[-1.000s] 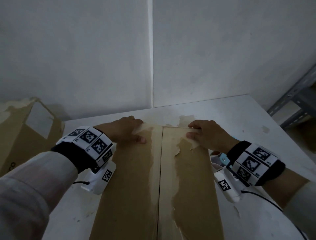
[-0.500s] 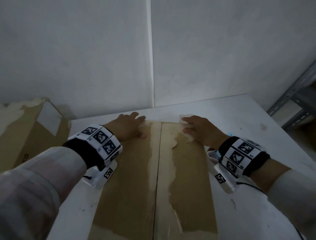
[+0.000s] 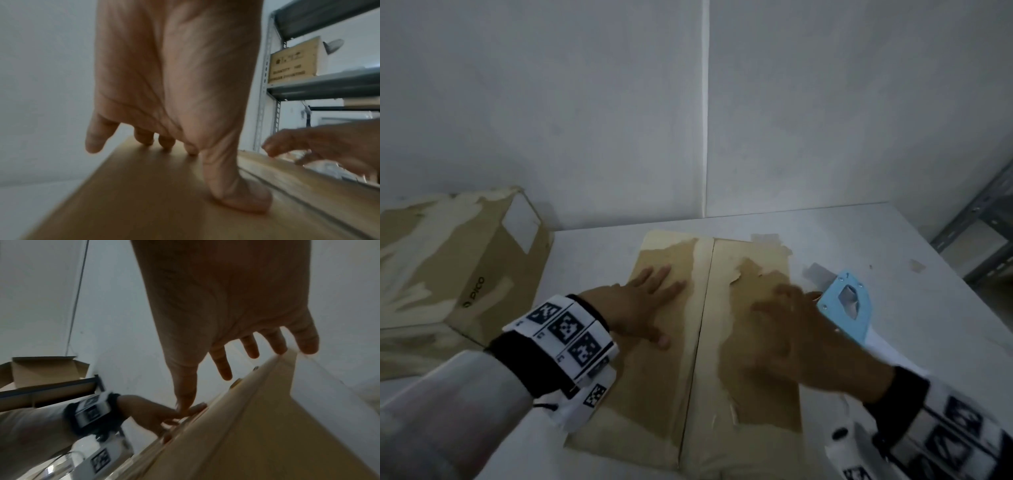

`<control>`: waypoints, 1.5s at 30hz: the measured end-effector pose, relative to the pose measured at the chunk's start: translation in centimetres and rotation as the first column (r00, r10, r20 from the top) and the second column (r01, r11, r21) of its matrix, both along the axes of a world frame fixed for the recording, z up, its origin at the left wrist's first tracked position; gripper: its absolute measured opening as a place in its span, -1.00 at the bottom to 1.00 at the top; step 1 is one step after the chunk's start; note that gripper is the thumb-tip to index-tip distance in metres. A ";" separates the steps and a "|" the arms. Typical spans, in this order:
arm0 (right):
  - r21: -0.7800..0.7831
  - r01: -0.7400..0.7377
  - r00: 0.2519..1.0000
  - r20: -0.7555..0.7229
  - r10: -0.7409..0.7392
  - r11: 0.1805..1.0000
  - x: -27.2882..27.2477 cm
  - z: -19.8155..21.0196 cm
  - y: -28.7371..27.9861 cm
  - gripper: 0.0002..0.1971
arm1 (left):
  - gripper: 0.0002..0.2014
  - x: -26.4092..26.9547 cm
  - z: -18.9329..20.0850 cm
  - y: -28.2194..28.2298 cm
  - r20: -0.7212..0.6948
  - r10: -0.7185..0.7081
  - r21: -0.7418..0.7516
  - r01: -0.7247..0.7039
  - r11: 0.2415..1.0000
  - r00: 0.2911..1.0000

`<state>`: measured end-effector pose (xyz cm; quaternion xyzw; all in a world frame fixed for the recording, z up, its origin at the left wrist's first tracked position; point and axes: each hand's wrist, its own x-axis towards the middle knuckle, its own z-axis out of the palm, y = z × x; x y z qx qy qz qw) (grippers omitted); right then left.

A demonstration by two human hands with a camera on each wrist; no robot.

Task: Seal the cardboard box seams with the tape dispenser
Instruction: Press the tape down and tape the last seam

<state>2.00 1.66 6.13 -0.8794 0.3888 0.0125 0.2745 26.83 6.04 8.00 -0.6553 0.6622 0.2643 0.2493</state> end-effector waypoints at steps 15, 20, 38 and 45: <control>0.106 -0.054 0.990 0.133 0.040 0.993 8.4 -1.5 -5.1 -0.15 | 0.05 -1.8 -1.9 6.7 -0.130 0.144 -0.067 -0.153 0.986 0.981; 0.023 -0.042 0.989 0.141 0.039 0.999 13.3 -1.7 -6.3 -0.14 | 0.14 2.0 -3.8 6.3 -0.100 0.219 -0.196 -0.235 0.952 0.971; 0.152 -0.036 0.982 0.191 0.006 0.988 24.8 -3.6 -4.4 -0.22 | 0.12 14.0 -4.1 7.2 -0.036 0.316 -0.330 -0.310 0.892 0.948; 0.128 -0.028 0.986 0.166 0.007 0.991 26.1 -3.6 -4.8 -0.23 | 0.08 14.8 -4.3 7.1 -0.030 0.328 -0.365 -0.316 0.876 0.944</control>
